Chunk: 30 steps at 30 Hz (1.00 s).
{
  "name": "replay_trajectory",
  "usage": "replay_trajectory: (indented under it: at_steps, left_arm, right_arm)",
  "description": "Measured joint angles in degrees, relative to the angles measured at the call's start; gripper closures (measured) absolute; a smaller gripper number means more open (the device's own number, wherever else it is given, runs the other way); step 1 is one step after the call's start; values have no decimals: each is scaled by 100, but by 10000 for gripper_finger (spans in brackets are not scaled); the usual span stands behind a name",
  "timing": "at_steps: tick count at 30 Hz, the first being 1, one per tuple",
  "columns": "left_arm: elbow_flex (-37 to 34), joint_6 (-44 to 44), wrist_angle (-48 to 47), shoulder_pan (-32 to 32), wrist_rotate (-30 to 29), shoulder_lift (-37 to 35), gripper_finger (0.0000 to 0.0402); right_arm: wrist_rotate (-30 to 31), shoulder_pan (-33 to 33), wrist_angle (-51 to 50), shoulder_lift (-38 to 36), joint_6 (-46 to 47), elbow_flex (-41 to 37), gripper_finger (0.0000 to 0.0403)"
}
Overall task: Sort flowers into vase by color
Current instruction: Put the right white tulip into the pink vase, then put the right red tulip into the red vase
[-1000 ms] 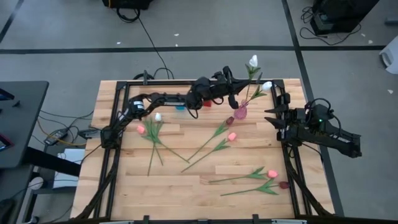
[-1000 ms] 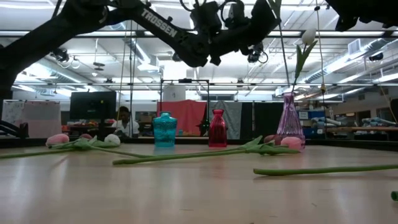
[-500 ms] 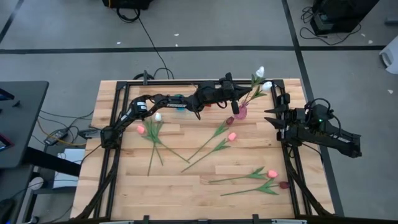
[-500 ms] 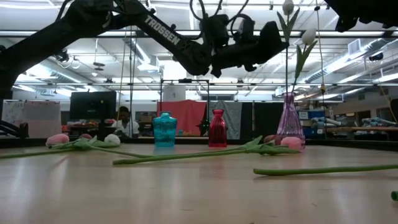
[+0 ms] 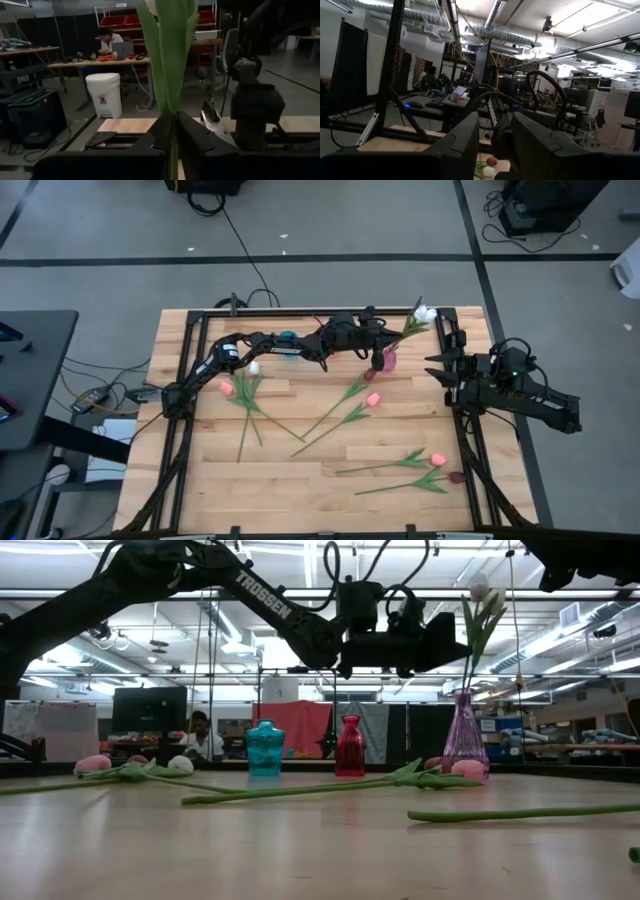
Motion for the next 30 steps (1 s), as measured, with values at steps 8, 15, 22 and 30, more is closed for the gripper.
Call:
replay_trajectory:
  at_steps: [8, 15, 22, 30]
  left_arm:
    - [0, 628, -860, 36, -193, -215, 276]
    - [0, 1521, -3215, 11, -770, -1020, 244]
    - [12, 777, -5763, -369, -784, -1445, 243]
    - [-2, -1016, -7898, -826, -1339, -1264, 243]
  right_arm:
    - [15, 0, -83, 0, 0, 0, 274]
    - [220, 0, -188, 0, -2, 0, 274]
    - [269, 0, -195, 0, -24, 0, 274]
    - [264, -2, -178, 0, -4, 0, 274]
